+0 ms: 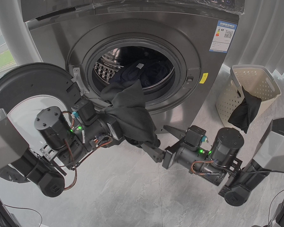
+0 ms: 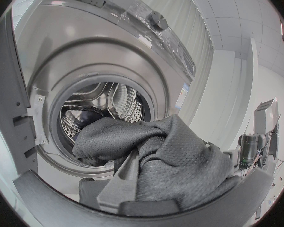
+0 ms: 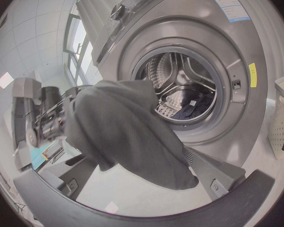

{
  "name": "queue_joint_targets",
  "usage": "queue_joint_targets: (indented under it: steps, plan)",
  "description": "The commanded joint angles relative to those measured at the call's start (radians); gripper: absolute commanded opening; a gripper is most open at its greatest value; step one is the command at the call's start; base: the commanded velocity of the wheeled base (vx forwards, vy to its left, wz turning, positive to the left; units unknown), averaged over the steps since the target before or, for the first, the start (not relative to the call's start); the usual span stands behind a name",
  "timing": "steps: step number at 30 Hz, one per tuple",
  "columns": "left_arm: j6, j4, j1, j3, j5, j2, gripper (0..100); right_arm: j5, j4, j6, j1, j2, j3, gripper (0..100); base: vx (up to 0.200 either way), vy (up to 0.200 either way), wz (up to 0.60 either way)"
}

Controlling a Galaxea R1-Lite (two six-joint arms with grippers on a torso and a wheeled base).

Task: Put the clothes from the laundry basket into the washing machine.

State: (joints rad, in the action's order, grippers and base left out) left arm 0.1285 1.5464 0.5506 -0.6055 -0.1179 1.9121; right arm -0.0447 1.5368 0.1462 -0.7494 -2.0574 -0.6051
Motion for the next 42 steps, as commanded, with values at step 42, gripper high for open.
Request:
queue_joint_targets:
  steps: [42]
  plan:
    - [-0.017,-0.002,-0.049,0.395,-0.094,-0.246,0,0.072,0.006,0.030,0.246,0.158,0.245,100,0.043,0.000,0.00]
